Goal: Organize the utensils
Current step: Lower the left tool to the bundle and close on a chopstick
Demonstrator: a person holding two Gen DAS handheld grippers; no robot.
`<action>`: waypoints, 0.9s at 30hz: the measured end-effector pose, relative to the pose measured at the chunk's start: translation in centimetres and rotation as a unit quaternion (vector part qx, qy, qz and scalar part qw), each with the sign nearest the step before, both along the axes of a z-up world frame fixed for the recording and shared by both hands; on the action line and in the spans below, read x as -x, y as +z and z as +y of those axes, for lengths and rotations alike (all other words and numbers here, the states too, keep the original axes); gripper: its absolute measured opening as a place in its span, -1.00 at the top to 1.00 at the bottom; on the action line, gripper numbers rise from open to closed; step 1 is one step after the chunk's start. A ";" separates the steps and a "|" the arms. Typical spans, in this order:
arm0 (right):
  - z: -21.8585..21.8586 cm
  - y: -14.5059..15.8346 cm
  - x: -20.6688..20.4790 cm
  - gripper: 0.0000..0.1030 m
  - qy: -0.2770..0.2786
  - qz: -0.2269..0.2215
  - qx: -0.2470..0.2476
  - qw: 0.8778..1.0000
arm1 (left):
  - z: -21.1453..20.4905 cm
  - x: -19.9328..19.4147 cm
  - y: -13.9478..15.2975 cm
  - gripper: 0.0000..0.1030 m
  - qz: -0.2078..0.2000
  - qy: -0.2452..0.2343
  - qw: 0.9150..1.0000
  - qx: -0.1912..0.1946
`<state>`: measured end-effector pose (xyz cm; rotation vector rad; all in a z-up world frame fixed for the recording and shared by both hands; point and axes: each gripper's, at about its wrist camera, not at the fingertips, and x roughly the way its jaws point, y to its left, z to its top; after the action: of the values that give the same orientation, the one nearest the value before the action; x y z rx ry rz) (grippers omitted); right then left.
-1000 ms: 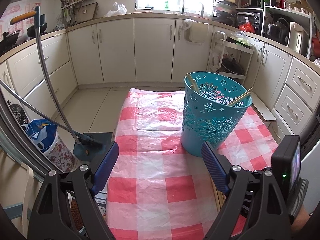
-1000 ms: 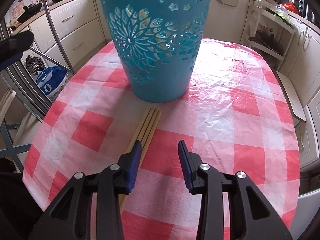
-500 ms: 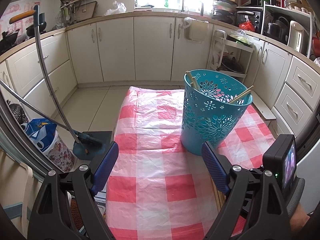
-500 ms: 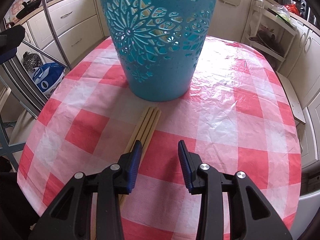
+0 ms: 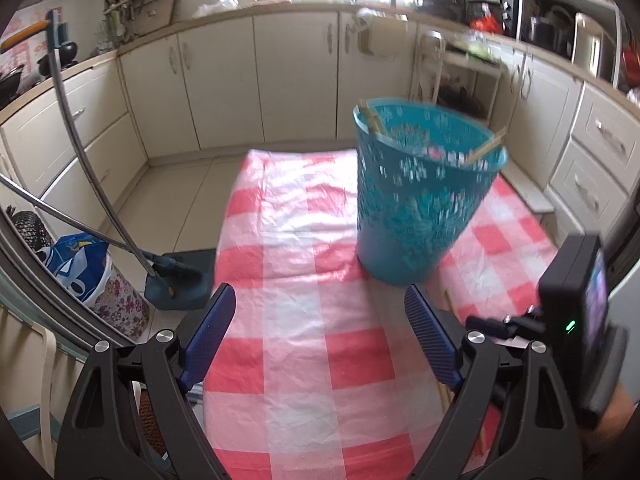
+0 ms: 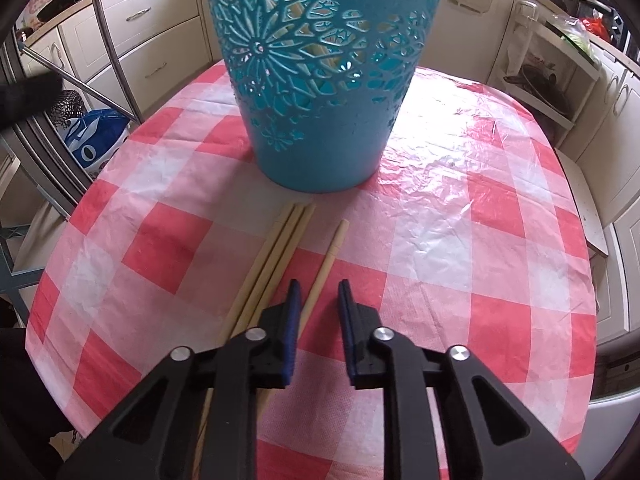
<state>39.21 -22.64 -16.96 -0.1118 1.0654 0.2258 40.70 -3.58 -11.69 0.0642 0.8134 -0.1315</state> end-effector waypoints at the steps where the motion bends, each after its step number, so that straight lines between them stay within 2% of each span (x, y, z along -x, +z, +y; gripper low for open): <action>1: -0.2 0.0 -0.1 0.74 0.000 0.003 -0.003 1.000 | -0.2 -0.1 -0.5 -0.60 0.008 -0.003 1.000 -0.001; 3: -0.8 0.0 -0.1 0.74 -0.001 0.009 -0.005 1.000 | -1.2 -0.6 -2.1 -0.60 0.035 -0.013 0.999 0.003; 9: -2.7 0.0 0.0 0.74 -0.007 0.015 -0.012 1.000 | -3.8 -1.6 -5.4 -0.60 0.078 -0.027 0.997 0.005; 24: -3.9 0.1 1.0 0.74 0.010 0.015 -0.026 0.999 | -7.4 -2.9 -9.1 -0.60 0.115 -0.035 0.992 -0.032; 27: -4.0 0.1 1.0 0.74 0.012 0.016 -0.026 0.999 | -7.4 -2.9 -9.1 -0.60 0.112 -0.033 0.993 -0.034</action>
<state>38.25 -26.62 -16.86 -0.0746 1.0886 0.2779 43.59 -10.97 -20.75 0.1430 1.0396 -0.1756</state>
